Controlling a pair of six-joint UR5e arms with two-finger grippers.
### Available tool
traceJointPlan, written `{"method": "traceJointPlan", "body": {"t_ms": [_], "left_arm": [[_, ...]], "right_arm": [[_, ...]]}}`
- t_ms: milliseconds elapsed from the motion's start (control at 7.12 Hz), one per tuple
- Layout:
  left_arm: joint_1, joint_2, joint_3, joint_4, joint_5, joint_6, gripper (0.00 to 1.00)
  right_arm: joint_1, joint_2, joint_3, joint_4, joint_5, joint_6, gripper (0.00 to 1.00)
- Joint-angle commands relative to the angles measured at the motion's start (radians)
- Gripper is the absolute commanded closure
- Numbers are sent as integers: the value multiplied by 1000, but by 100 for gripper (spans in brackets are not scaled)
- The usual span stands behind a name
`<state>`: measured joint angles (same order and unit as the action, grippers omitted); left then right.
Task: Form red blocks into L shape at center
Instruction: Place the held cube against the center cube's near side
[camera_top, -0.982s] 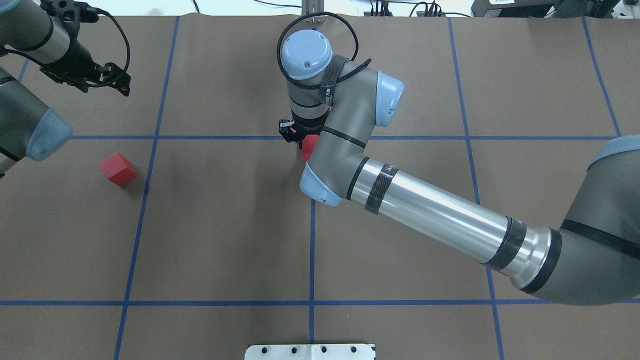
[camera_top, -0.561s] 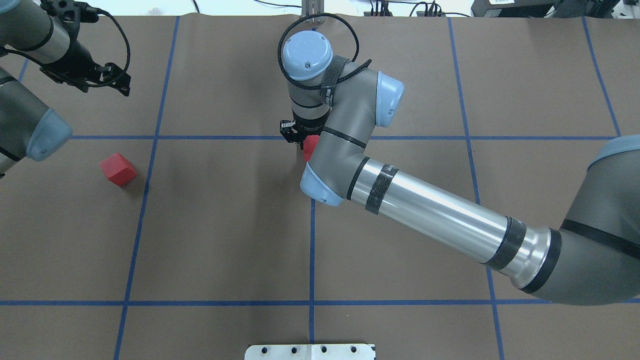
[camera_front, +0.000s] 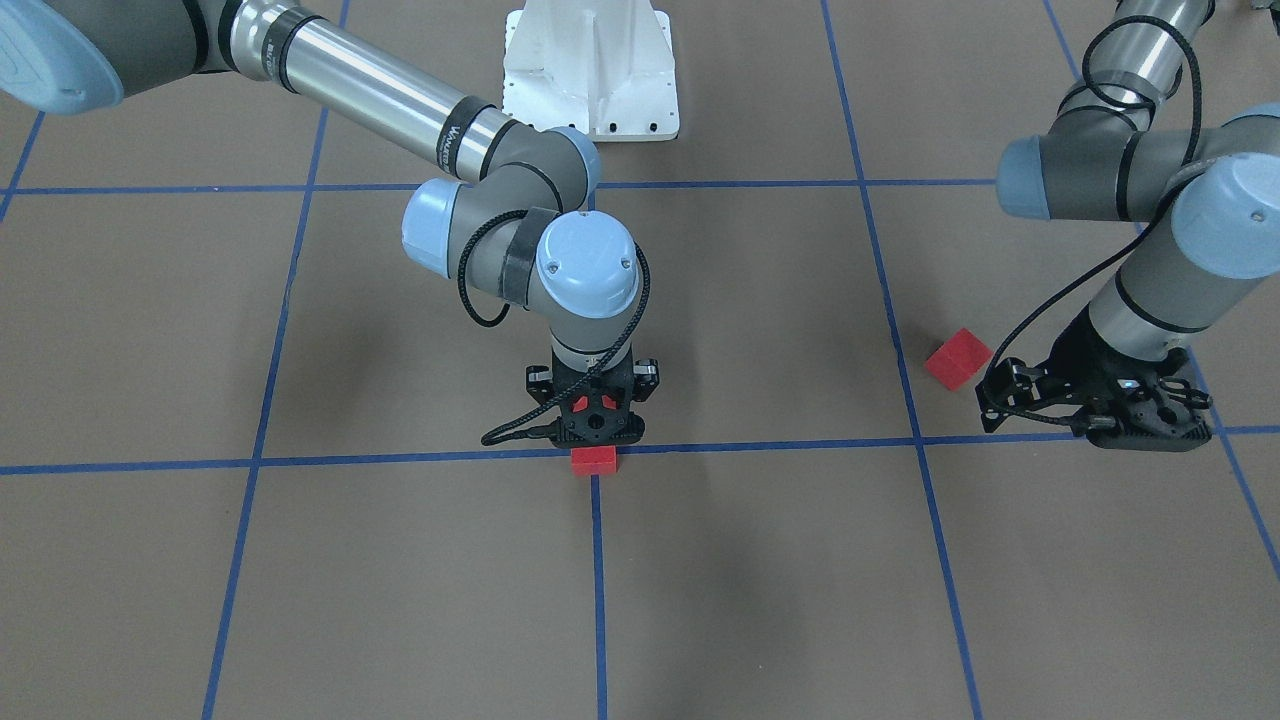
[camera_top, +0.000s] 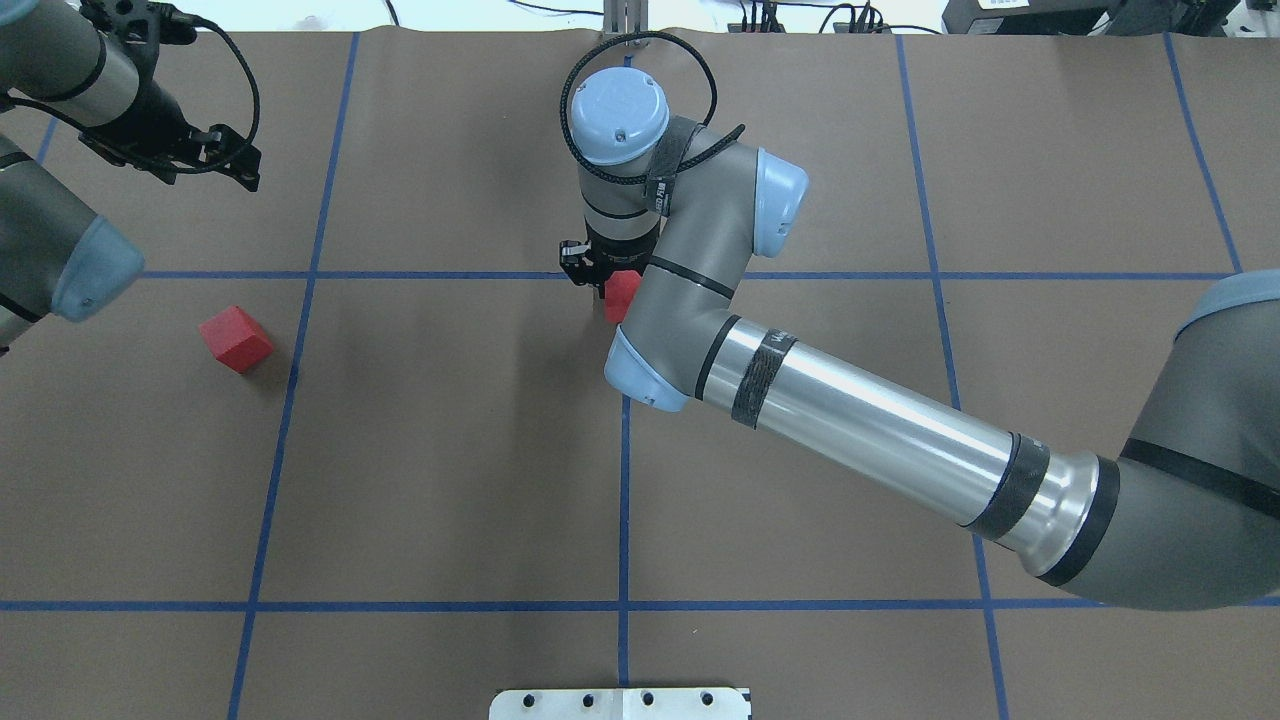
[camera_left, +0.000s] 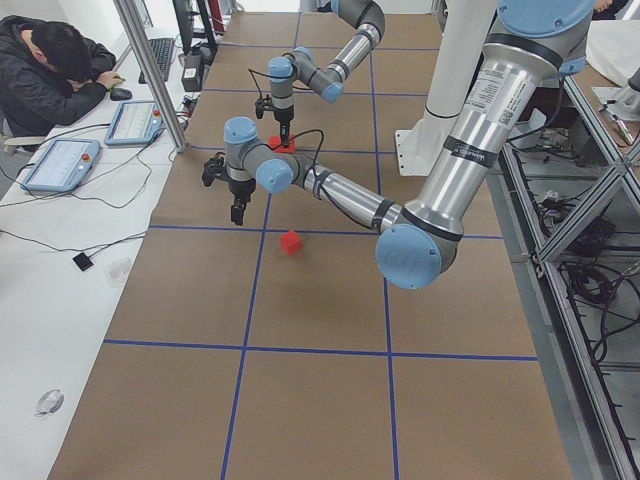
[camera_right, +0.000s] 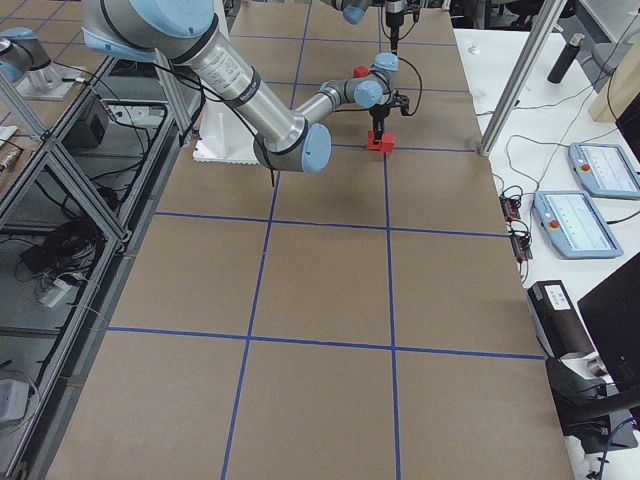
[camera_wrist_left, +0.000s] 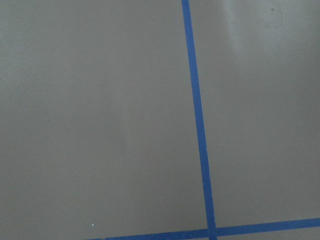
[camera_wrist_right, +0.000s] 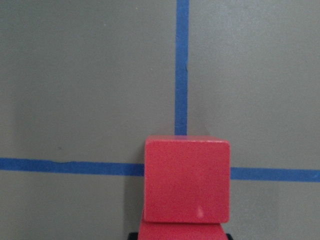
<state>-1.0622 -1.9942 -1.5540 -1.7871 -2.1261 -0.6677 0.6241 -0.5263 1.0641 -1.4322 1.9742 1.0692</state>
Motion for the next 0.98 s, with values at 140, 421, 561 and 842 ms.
{"method": "traceJointPlan", "body": {"t_ms": [140, 421, 561, 842], "left_arm": [[1, 0, 0, 0, 0, 0, 0], [1, 0, 2, 0, 0, 0, 0], [1, 0, 2, 0, 0, 0, 0], [-1, 0, 0, 0, 0, -1, 0]], "right_arm": [[5, 0, 1, 2, 0, 0, 100], [9, 2, 1, 10, 0, 0, 100], [9, 2, 1, 16, -2, 0, 100], [9, 2, -1, 18, -2, -2, 100]]}}
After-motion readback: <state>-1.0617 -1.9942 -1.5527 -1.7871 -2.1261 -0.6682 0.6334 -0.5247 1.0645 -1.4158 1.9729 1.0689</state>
